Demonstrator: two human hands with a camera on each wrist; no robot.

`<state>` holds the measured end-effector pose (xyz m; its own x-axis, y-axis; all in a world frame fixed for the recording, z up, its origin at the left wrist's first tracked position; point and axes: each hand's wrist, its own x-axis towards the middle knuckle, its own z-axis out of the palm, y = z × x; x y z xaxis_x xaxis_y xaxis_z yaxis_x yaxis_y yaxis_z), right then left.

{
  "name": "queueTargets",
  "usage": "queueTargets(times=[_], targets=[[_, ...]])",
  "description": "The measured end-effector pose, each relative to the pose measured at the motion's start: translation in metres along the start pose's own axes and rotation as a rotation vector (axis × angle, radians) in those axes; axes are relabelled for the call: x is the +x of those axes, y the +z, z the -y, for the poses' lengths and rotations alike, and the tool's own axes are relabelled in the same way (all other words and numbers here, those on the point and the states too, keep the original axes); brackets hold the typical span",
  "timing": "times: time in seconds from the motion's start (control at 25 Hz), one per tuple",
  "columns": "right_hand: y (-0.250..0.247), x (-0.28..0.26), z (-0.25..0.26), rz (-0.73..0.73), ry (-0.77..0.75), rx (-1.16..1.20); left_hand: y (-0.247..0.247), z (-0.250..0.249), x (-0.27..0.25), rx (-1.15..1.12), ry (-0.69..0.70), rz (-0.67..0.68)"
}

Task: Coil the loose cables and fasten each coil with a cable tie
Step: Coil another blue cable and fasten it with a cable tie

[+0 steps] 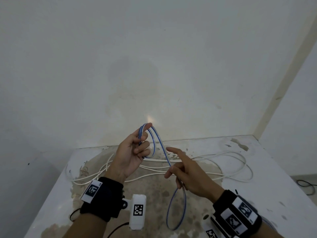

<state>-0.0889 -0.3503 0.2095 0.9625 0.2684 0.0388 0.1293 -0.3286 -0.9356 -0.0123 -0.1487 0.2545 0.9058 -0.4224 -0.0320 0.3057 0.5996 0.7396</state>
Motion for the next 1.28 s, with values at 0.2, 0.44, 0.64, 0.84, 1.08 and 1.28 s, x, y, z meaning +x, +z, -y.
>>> queueTargets(times=[0.2,0.44,0.64,0.84,1.08,1.28], targets=[[0.000,-0.002,0.000,0.084,-0.124,-0.199,-0.001,0.003,0.002,-0.054,0.026,-0.031],[-0.008,-0.005,-0.029,-0.038,-0.409,-0.949,-0.003,-0.012,0.003,-0.029,0.082,-0.038],[-0.026,-0.005,-0.034,-0.117,-0.506,-0.694,-0.009,-0.012,0.001,0.026,0.044,-0.041],[-0.031,-0.010,-0.016,-0.136,-0.351,-0.271,-0.012,-0.013,0.001,0.009,0.001,-0.017],[-0.014,0.010,0.032,0.012,-0.228,0.169,0.004,0.021,0.001,0.117,-0.151,0.055],[-0.020,0.024,0.041,-0.001,-0.091,0.141,0.010,0.036,-0.003,0.273,-0.220,0.142]])
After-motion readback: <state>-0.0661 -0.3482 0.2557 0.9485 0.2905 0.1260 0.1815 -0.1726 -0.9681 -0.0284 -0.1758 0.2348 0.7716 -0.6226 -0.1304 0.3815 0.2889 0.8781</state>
